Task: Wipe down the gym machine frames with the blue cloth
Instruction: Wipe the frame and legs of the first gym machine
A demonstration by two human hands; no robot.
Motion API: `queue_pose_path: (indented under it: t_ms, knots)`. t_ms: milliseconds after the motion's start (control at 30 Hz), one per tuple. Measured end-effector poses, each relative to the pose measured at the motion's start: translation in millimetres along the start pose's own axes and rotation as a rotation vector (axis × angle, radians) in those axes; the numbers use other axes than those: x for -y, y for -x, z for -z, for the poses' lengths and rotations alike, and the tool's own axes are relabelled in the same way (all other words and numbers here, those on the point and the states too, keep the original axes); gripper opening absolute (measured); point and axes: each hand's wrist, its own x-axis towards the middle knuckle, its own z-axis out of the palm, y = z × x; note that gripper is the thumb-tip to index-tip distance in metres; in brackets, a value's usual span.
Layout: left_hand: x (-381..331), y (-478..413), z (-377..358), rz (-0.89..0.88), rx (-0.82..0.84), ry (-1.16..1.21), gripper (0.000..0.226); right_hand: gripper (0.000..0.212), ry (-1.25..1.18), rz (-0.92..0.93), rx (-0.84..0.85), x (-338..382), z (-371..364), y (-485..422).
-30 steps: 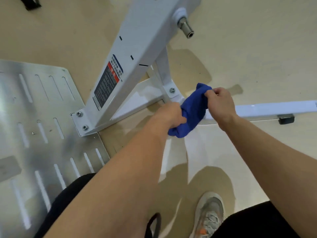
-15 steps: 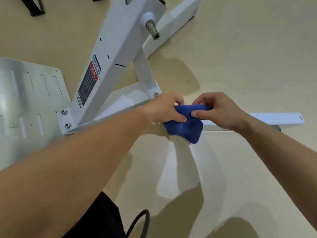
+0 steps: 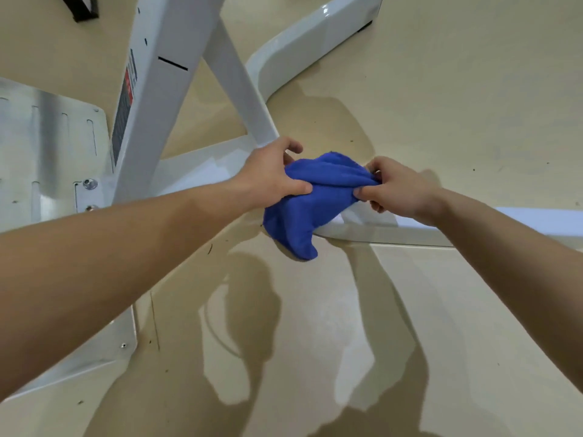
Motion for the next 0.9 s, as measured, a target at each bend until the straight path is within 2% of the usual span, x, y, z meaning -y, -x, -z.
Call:
queue_pose_path:
  t_ms: [133,200,267,300,367,433,500,567,633,667,767,833,900]
  knots:
    - [-12.1,-19.9,-27.1,-0.155,-0.104,-0.199,0.055,0.037,0.125,-0.043,-0.053,-20.0,6.9,3.5]
    - [-24.0,-24.3,-51.9,-0.248,-0.228,-0.333,0.047,0.048,0.201,-0.095,-0.112,-29.6,13.2,10.8]
    - [-27.8,-19.5,-80.5,-0.283,-0.38,-0.458,0.042,0.057,0.361,-0.121,-0.2,-41.4,19.9,20.5]
    - [-25.3,-12.7,-94.4,-0.29,-0.406,-0.482,0.038,0.057,0.459,-0.136,-0.23,-48.3,21.8,26.3]
    - [-12.7,5.8,-118.6,-0.318,-0.314,-0.492,0.035,0.05,0.673,-0.175,-0.251,-63.4,18.8,35.6]
    - [3.1,21.7,-134.7,-0.292,-0.141,-0.566,0.05,0.041,0.947,-0.199,-0.306,-74.6,9.9,37.7]
    - [14.3,27.1,-136.4,-0.328,-0.072,-0.697,0.063,0.043,1.099,-0.138,-0.393,-81.7,-0.2,33.9]
    - [20.0,20.1,-127.6,-0.376,-0.006,-0.8,0.066,0.055,1.031,0.054,-0.408,-80.9,-10.4,27.0]
    - [21.2,3.8,-111.3,-0.471,0.075,-0.916,0.066,0.059,0.932,0.268,-0.316,-78.5,-19.5,15.2]
    - [21.0,-6.8,-100.4,-0.524,0.131,-0.971,0.066,0.058,0.898,0.317,-0.249,-77.0,-22.2,9.0]
    - [17.9,-42.8,-68.0,-0.6,0.296,-1.106,0.064,0.063,0.863,0.28,-0.129,-80.5,-25.0,1.8]
    - [12.1,-58.9,-51.7,-0.604,0.172,-1.18,0.059,0.061,0.889,0.256,-0.24,-90.7,-31.1,5.8]
    - [7.4,-54.2,-58.1,-0.672,-0.07,-1.109,0.047,0.057,0.903,0.182,-0.405,-98.1,-41.7,14.9]
